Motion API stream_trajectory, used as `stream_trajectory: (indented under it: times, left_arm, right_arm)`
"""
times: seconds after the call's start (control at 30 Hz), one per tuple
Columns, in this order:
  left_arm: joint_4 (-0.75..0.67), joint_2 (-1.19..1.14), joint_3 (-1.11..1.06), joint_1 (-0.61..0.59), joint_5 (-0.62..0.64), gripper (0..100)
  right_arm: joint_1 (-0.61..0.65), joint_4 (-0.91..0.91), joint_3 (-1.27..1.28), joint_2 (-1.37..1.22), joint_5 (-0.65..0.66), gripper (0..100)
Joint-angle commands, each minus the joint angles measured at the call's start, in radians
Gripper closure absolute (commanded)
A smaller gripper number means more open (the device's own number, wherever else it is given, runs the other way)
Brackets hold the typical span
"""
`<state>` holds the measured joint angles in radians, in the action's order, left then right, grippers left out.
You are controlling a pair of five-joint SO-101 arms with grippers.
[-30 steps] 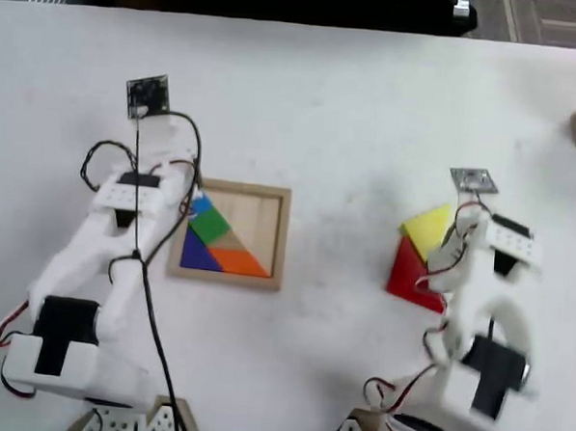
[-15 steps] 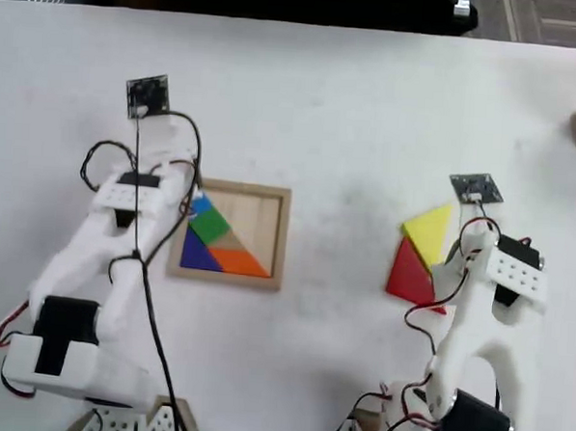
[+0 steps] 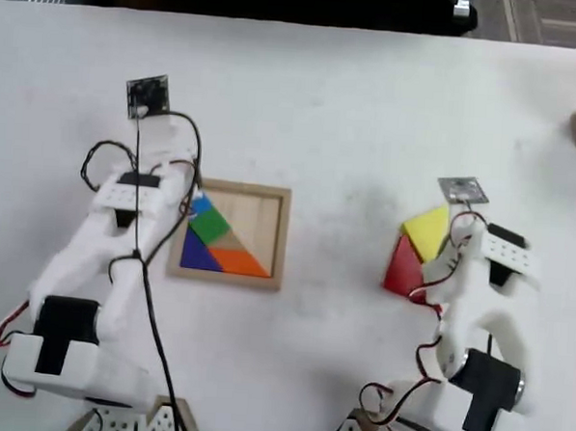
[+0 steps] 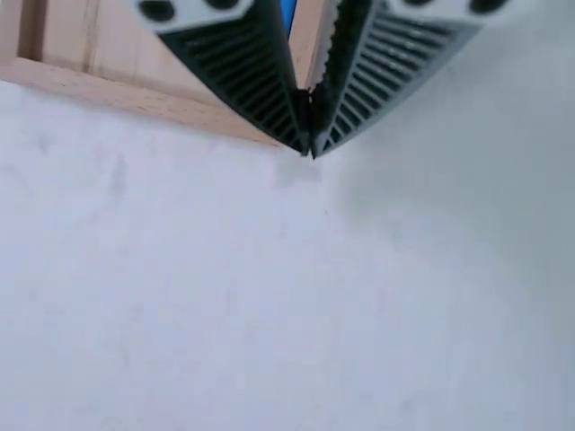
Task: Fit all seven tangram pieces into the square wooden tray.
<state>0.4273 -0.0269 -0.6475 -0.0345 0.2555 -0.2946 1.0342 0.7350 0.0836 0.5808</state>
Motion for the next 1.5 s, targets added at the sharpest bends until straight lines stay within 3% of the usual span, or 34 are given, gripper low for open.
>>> stream_trajectory:
  times: [0.0, 0.2, 0.57, 0.83, 1.13, 1.47]
  left_arm:
    - [-0.011, 0.012, 0.049, -0.012, -0.011, 98]
    - [-0.011, 0.012, 0.049, -0.01, -0.011, 98]
    - [-0.017, 0.01, 0.054, -0.007, -0.011, 98]
    - [-0.017, 0.007, 0.055, -0.007, -0.011, 98]
    - [-0.017, 0.007, 0.052, -0.007, -0.011, 98]
    - [-0.017, 0.005, 0.054, -0.007, -0.011, 98]
  right_arm:
    - [0.119, 0.008, -0.014, -0.012, -0.081, 98.1]
    - [0.314, 0.002, -0.021, -0.01, -0.164, 98.1]
    - [0.346, 0.087, -0.064, 0.114, -0.173, 98.1]
    - [0.481, 0.101, -0.06, 0.194, -0.238, 97.8]
    - [0.576, 0.05, -0.043, 0.186, -0.296, 72.0]
    - [0.638, -0.065, 0.046, 0.185, -0.356, 71.5]
